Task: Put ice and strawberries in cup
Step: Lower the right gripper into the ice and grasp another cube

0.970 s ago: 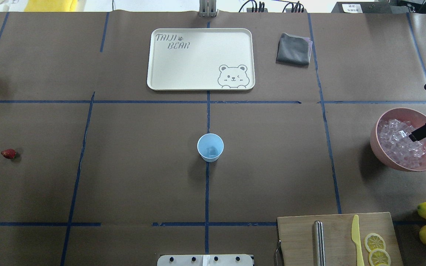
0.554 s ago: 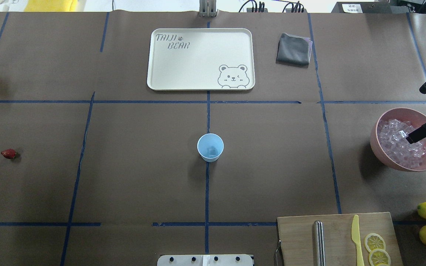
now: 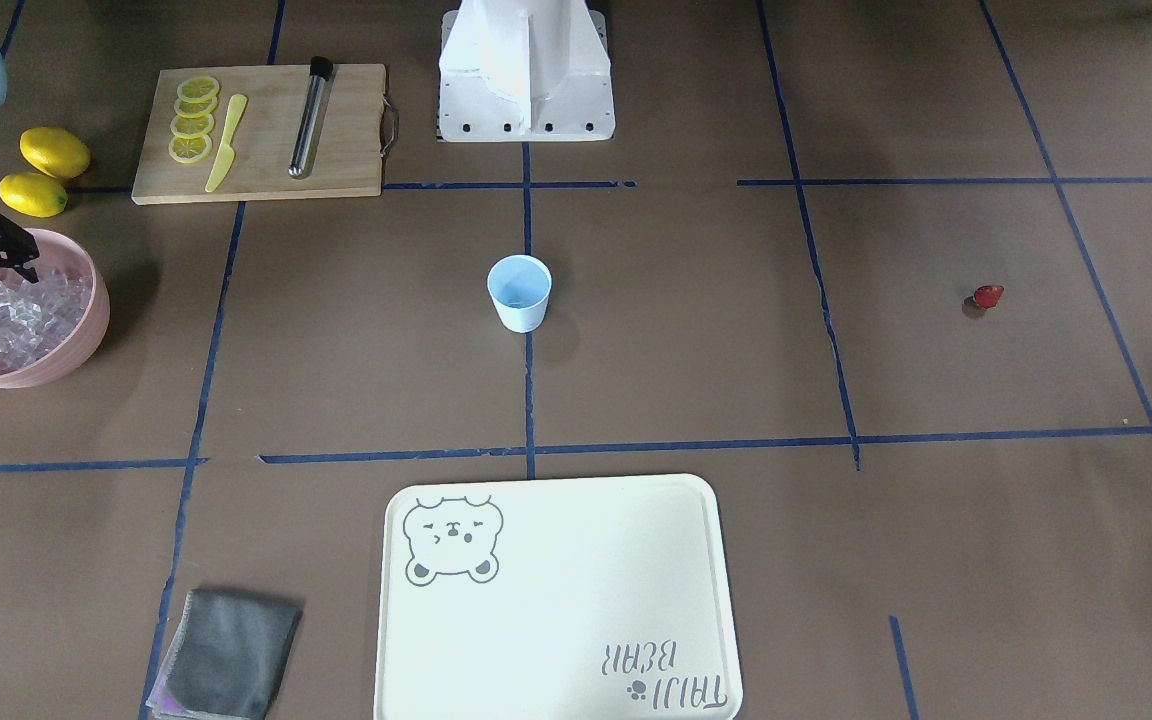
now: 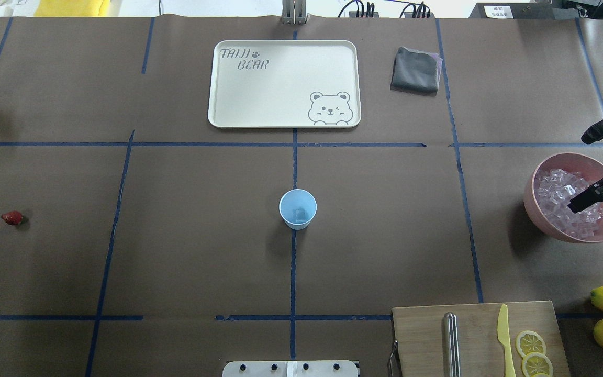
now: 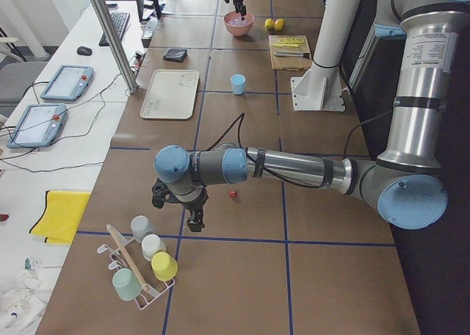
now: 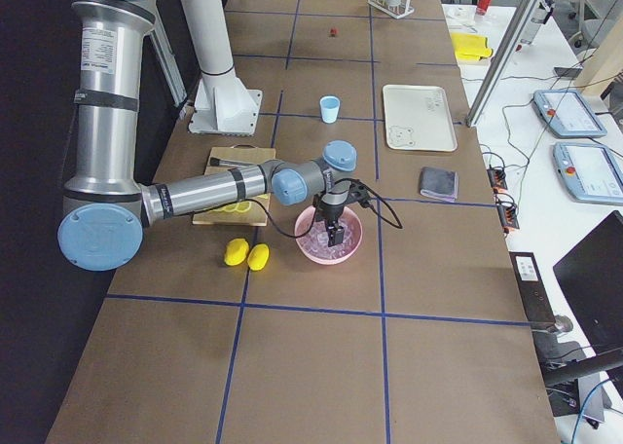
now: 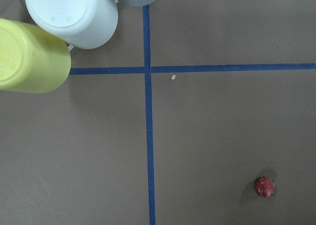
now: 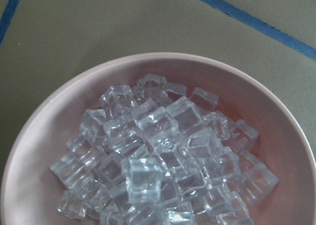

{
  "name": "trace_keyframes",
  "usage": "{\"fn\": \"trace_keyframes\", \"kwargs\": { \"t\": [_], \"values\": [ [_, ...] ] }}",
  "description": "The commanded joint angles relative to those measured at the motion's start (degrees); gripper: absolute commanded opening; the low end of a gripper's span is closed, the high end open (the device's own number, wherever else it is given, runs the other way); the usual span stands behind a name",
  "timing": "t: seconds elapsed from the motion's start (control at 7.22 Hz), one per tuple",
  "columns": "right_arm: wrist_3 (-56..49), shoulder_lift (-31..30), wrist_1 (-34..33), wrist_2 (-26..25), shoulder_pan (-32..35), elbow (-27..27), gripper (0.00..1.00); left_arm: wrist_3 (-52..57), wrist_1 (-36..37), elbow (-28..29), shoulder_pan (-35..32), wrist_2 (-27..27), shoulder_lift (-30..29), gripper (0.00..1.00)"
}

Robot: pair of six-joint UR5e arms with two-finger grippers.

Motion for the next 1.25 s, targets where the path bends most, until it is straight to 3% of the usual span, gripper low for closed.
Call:
{"fn": "trace_keyframes", "kwargs": {
  "t": [0.0, 1.11],
  "values": [
    [0.0, -0.1, -0.1, 0.0, -0.3, -0.3, 0.98, 0.0, 0.0, -0.1, 0.0, 0.0, 0.0, 1.00],
    [-0.4, -0.3, -0.4, -0.4, -0.6, -0.4, 0.69, 0.0, 0.0, 0.0, 0.0, 0.0, 0.0, 1.00]
  ]
}}
